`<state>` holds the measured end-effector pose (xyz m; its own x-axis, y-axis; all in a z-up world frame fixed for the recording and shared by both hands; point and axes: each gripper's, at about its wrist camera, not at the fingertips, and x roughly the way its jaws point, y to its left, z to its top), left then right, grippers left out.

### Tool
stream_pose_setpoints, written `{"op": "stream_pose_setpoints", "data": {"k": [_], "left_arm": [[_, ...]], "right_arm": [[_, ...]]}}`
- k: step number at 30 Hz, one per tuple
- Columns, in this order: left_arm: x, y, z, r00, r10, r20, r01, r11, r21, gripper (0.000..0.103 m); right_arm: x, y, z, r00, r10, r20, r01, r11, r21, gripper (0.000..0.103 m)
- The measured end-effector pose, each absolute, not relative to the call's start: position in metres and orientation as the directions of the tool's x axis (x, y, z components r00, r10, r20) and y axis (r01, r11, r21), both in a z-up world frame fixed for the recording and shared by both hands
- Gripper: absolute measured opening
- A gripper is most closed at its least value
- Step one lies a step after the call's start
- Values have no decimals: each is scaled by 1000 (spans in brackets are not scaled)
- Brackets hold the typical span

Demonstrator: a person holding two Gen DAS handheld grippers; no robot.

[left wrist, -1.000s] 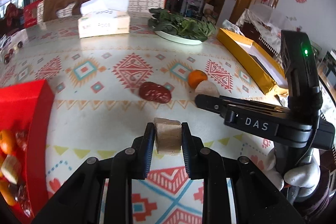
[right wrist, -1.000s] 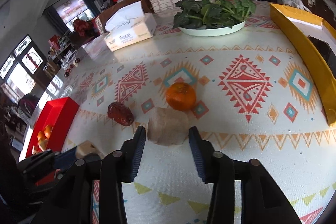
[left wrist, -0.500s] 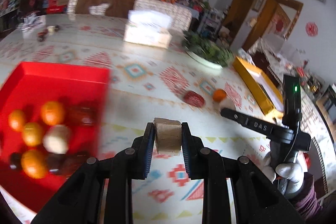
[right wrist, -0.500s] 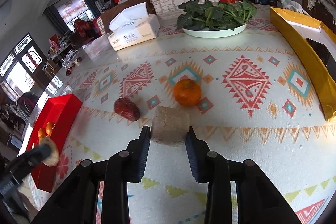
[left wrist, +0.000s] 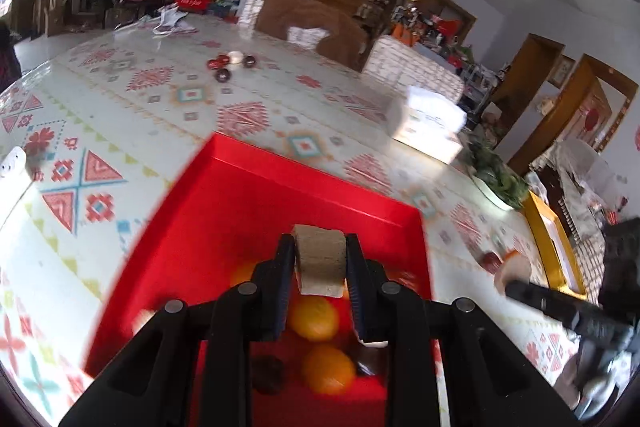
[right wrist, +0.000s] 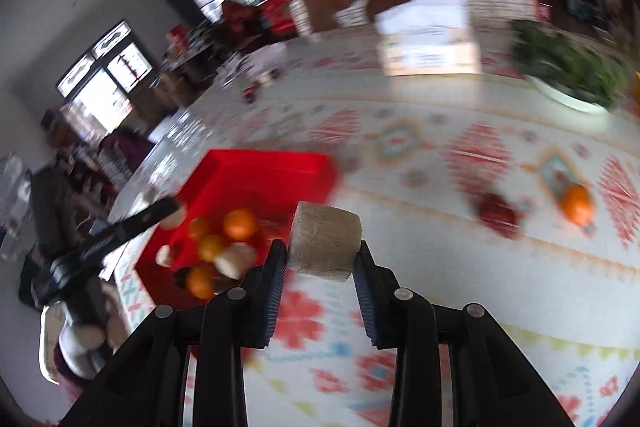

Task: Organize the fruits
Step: 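Carry both beige pieces into the red tray and open both tools, then move both tools back toward the last orange and date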

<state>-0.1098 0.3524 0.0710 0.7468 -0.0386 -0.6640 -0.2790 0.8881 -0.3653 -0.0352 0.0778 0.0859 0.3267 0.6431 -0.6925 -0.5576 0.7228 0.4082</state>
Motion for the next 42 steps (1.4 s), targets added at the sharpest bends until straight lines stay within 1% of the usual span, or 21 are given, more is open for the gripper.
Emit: {"op": "stream_pose_setpoints", "data": {"k": [6, 12, 14, 16, 18, 19, 22, 25, 28, 35, 39, 42], "left_arm": [[-89, 386, 51, 706, -58, -706, -332, 853, -402, 24], [-80, 397, 46, 696, -65, -715, -347, 842, -414, 25], [-82, 399, 47, 700, -72, -711, -344, 838, -424, 30], [-86, 401, 49, 709, -75, -701, -341, 834, -434, 47], [-92, 402, 53, 723, -69, -688, -344, 827, -445, 54], [-97, 404, 55, 733, -70, -677, -345, 820, -458, 56], [-107, 409, 60, 755, -83, -651, -343, 796, -499, 63], [-118, 410, 64, 775, -85, -626, -342, 777, -529, 68], [-130, 409, 67, 792, -94, -603, -342, 750, -566, 70], [-147, 385, 71, 819, -160, -552, -295, 707, -643, 72], [-155, 359, 84, 835, -167, -525, -246, 740, -626, 77], [-164, 332, 99, 852, -141, -505, -211, 790, -576, 78]], "right_arm": [[-45, 161, 76, 253, 633, -732, -628, 683, 374, 37], [-37, 210, 61, 223, 595, -772, -653, 679, 334, 37], [-33, 218, 57, 217, 585, -781, -655, 681, 328, 37], [-29, 222, 56, 225, 582, -782, -655, 684, 321, 37], [-27, 225, 58, 237, 584, -777, -648, 691, 321, 37], [-25, 225, 60, 239, 592, -770, -641, 692, 333, 37], [-21, 222, 65, 245, 605, -758, -627, 695, 352, 41], [-23, 216, 73, 278, 605, -747, -628, 703, 335, 47], [-25, 204, 79, 304, 605, -736, -617, 713, 332, 53], [-29, 164, 80, 350, 586, -731, -572, 751, 328, 57], [-30, 137, 76, 369, 577, -729, -535, 773, 342, 57], [-29, 110, 77, 394, 570, -721, -496, 792, 356, 57]]}}
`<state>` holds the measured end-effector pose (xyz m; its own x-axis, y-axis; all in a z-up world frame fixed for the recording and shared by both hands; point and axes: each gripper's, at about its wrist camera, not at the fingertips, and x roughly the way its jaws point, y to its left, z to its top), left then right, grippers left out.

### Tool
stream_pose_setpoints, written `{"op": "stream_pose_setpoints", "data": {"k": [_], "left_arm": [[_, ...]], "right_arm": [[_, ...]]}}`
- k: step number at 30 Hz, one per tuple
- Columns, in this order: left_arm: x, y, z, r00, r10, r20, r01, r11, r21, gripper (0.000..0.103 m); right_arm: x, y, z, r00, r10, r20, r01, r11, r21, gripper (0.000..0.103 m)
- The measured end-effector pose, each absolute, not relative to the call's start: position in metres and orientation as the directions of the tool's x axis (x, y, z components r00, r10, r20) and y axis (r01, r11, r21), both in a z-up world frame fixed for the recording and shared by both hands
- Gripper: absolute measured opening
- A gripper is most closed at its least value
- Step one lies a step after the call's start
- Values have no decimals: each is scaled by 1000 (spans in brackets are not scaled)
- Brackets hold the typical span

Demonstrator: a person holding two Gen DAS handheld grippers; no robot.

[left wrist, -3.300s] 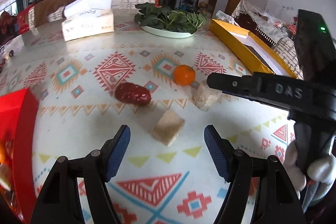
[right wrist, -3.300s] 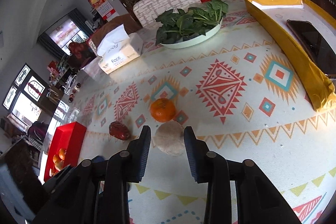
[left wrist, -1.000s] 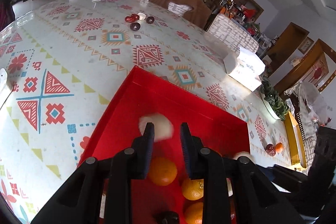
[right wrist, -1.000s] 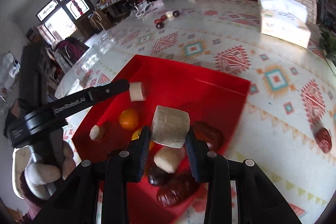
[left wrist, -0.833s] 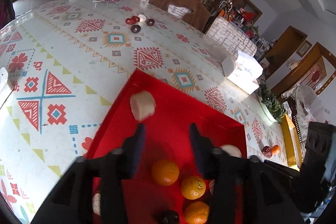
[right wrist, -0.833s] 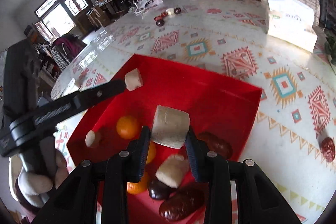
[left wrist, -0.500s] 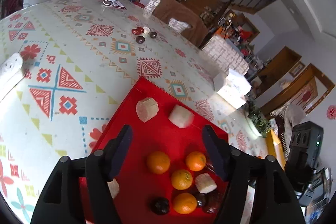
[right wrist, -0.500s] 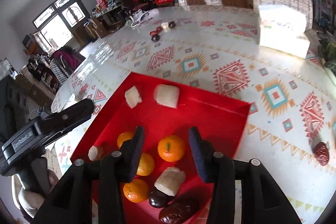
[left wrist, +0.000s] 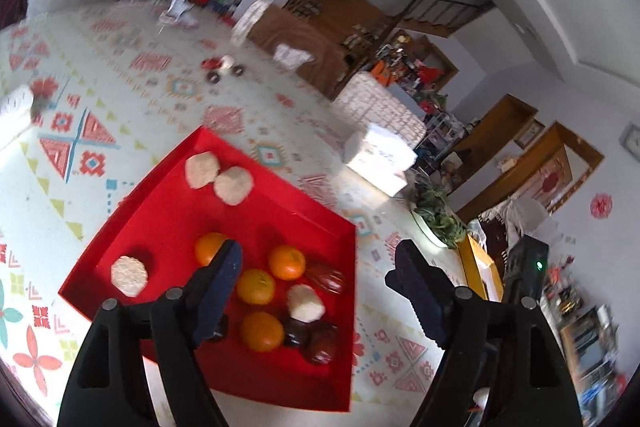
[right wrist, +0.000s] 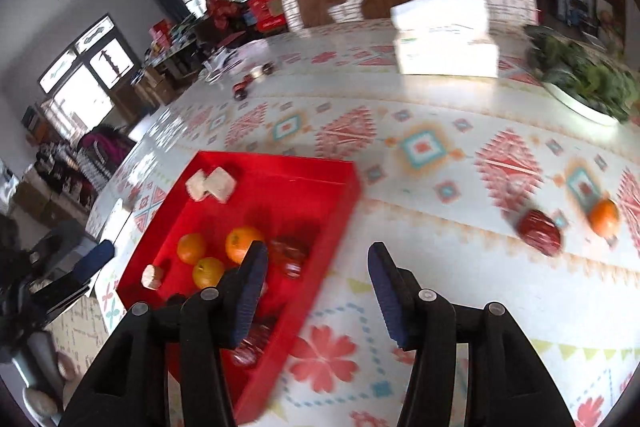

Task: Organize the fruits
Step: 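Move both tools back toward the last orange and date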

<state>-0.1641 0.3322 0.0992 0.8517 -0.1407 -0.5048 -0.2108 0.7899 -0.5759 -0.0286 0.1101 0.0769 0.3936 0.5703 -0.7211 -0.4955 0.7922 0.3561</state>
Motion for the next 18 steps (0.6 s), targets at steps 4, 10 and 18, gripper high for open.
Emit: {"op": "stream_pose_setpoints", "data": {"k": [4, 10, 18], "left_arm": [[-170, 299, 115, 865, -104, -491, -178, 851, -494, 79], [-168, 261, 123, 858, -116, -500, -133, 891, -434, 80], [-149, 231, 107, 824, -168, -541, -115, 886, -450, 80]], "right_arm": [[-28, 75, 79, 432, 557, -709, -451, 814, 366, 57], [-22, 4, 83, 504, 510, -698, -357, 858, 369, 58], [-2, -91, 74, 567, 439, -697, -187, 893, 410, 67]]}}
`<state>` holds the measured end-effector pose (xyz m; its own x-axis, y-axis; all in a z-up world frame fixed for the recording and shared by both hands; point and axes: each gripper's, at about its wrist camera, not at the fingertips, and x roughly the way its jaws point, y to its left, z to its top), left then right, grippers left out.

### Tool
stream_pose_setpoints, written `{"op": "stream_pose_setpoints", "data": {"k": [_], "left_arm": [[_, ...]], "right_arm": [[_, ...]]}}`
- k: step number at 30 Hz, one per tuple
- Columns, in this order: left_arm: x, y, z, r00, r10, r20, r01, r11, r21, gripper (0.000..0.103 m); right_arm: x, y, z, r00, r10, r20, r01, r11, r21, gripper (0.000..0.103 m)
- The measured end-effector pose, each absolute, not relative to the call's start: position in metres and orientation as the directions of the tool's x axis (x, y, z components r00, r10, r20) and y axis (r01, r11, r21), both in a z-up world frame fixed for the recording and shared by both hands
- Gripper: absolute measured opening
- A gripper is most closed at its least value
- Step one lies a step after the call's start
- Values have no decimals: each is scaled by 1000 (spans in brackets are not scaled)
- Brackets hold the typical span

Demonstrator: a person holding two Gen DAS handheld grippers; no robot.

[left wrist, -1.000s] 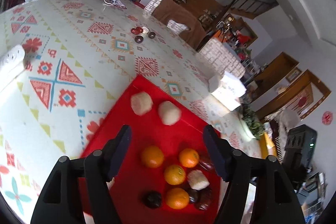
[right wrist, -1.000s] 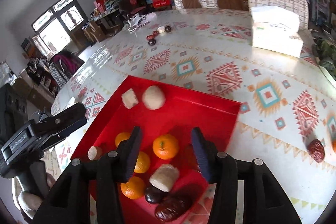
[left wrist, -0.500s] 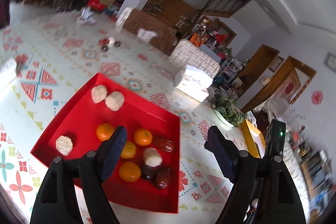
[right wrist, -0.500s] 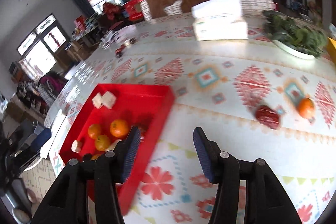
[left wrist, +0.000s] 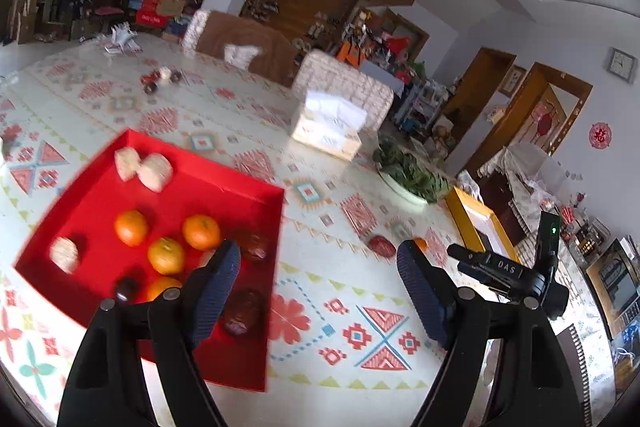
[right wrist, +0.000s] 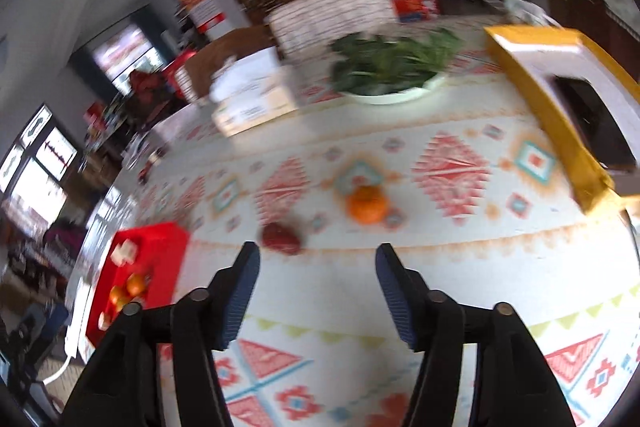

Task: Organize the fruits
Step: 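Move both tools back toward the last orange and date, then grasp the orange with the right tool while the left tool grasps the red date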

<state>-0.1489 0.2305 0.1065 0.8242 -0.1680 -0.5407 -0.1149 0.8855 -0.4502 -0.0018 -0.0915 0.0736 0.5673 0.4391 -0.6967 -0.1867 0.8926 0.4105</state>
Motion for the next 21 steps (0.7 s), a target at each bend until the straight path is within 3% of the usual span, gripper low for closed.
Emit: {"op": "stream_pose_setpoints", "data": {"k": [7, 21], "left_arm": [[-125, 195, 78, 751, -245, -613, -85, 885, -457, 80], [-102, 167, 56, 690, -273, -670, -59, 902, -429, 80]], "right_arm": [[16, -119, 42, 526, 445, -724, -129, 884, 450, 67], [72, -69, 27, 520, 361, -774, -160, 932, 327, 67]]}}
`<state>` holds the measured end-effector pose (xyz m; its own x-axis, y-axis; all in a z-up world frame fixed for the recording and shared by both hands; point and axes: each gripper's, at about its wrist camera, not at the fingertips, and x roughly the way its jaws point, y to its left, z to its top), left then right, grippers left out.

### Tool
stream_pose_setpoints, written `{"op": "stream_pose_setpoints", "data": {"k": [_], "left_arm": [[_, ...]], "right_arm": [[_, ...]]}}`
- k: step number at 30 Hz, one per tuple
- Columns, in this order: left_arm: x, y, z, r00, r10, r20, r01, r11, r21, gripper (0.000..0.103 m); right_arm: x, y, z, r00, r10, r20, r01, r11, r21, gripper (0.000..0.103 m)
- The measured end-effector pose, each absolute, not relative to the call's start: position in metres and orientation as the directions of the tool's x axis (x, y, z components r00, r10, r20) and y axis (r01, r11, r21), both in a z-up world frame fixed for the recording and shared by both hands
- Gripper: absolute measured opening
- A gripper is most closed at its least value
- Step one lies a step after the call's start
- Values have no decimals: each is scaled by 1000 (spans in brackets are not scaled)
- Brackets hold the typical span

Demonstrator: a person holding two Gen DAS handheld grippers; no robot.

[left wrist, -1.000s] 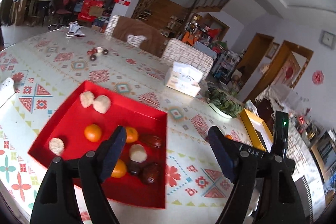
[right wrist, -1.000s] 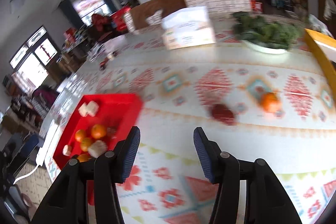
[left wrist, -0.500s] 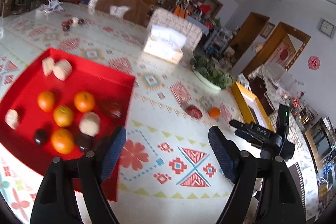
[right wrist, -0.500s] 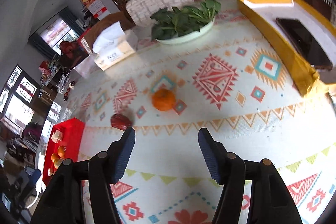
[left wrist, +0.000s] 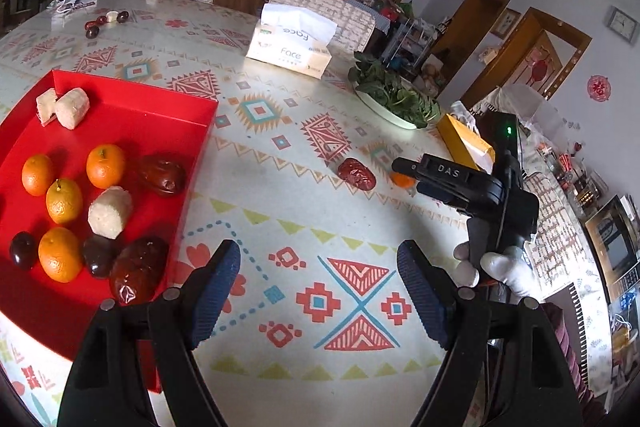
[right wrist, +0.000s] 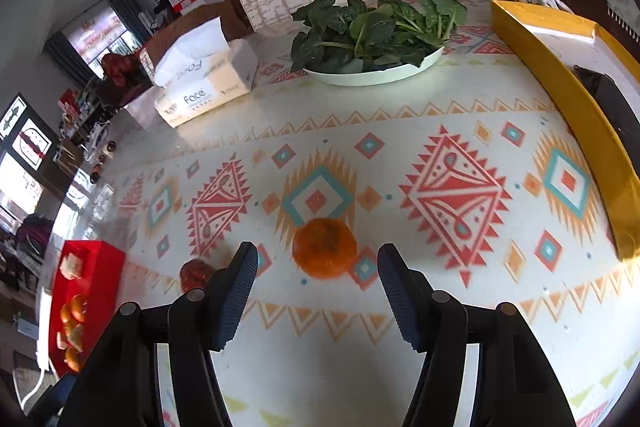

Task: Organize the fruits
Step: 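Grasp the orange with the right tool while the left tool grasps the red date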

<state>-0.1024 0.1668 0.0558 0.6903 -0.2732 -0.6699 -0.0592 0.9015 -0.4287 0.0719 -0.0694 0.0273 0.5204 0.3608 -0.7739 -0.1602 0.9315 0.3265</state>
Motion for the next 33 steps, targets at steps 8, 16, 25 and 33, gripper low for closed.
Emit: {"op": "stream_pose_setpoints", "data": {"k": [8, 16, 25, 33], "left_arm": [[-91, 167, 45, 669, -279, -689, -71, 899, -433, 80], [-78, 156, 51, 654, -280, -703, -27, 920, -392, 80], [-26, 130, 32, 604, -373, -704, 15, 889, -457, 80], [39, 119, 9, 532, -430, -729, -21, 854, -519, 75]], "right_arm": [[75, -58, 23, 561, 280, -779, -167, 960, 225, 37], [58, -84, 42, 550, 377, -745, -182, 925, 334, 36], [30, -119, 48, 581, 456, -674, -182, 880, 438, 36], [37, -131, 39, 575, 440, -690, -159, 887, 433, 37]]}}
